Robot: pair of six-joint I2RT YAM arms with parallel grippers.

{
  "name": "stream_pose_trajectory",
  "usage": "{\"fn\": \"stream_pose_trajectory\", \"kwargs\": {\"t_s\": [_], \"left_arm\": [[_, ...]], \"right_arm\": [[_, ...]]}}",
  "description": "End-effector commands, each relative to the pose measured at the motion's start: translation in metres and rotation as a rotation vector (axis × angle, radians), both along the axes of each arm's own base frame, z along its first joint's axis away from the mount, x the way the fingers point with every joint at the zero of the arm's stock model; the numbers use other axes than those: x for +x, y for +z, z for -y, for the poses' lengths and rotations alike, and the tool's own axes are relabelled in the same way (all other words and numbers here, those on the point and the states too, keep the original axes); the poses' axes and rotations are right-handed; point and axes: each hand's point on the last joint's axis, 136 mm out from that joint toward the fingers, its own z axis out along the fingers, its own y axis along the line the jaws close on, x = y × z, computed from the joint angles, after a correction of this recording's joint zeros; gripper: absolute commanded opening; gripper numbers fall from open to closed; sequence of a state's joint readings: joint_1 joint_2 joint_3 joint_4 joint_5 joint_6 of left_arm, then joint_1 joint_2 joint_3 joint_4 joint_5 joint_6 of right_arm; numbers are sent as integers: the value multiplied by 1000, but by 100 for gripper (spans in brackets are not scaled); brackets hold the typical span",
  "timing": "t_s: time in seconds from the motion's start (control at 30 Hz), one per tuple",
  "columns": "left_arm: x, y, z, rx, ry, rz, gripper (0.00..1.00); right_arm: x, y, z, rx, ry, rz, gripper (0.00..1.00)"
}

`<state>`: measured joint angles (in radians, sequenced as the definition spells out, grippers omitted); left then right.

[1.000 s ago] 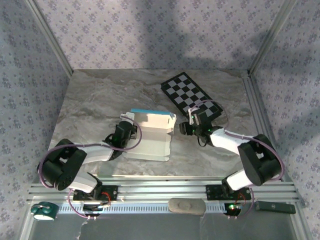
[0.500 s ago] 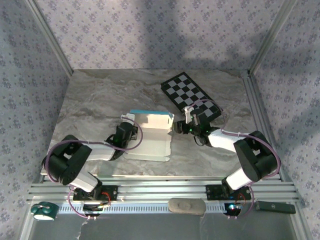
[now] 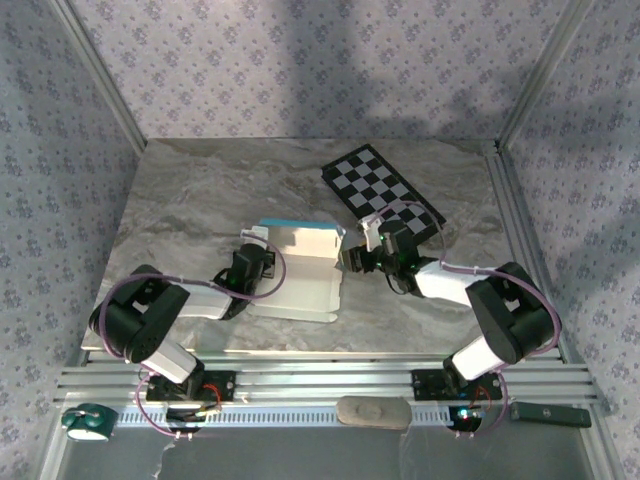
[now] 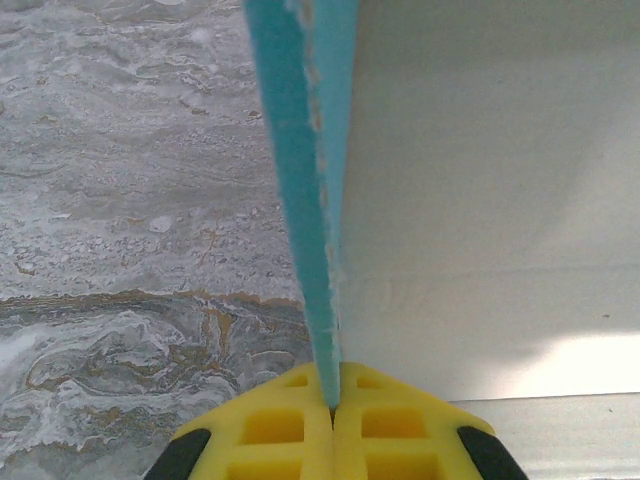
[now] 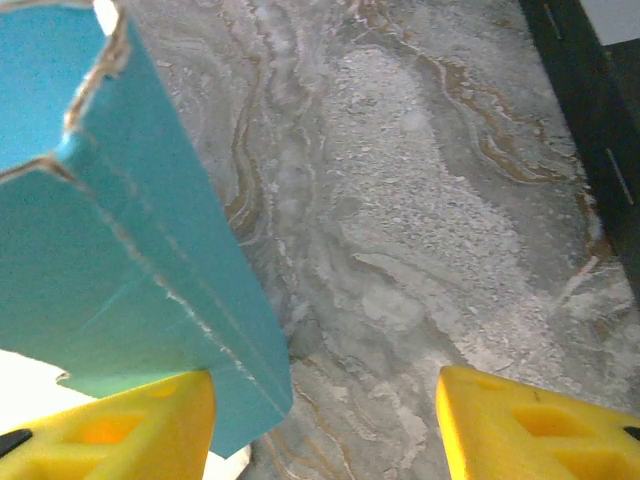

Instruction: Fold the paper box

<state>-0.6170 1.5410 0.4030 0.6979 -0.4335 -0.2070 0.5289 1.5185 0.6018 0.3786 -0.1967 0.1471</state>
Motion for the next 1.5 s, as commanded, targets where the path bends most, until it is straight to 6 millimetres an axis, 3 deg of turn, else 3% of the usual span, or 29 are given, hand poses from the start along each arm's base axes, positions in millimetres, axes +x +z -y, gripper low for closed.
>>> {"fn": "stream_pose_trajectory", "kwargs": {"t_s": [0.0, 0.53, 0.7, 0.97, 1.23, 1.33, 1.47], "left_arm": [[1, -5, -1, 4, 1, -16, 0], [3, -4, -1, 14, 2, -23, 0], [4, -4, -2, 10, 8, -30, 0], [6, -4, -1, 9, 2, -30, 0], [7, -3, 0, 22, -7, -30, 0], [7, -3, -1, 15, -3, -30, 0], [7, -2, -2, 6, 2, -26, 0]], "right_arm": [[1, 14, -11, 1, 63, 62, 61], [-15, 20, -44, 7, 284, 149, 58], [-31, 24, -51, 31, 339, 136, 59], [-18, 12, -42, -16, 311, 145, 59], [-26, 17, -58, -52, 438, 195, 59], [-27, 24, -48, -74, 429, 216, 60], [-21, 44, -19, -75, 346, 267, 61]]}}
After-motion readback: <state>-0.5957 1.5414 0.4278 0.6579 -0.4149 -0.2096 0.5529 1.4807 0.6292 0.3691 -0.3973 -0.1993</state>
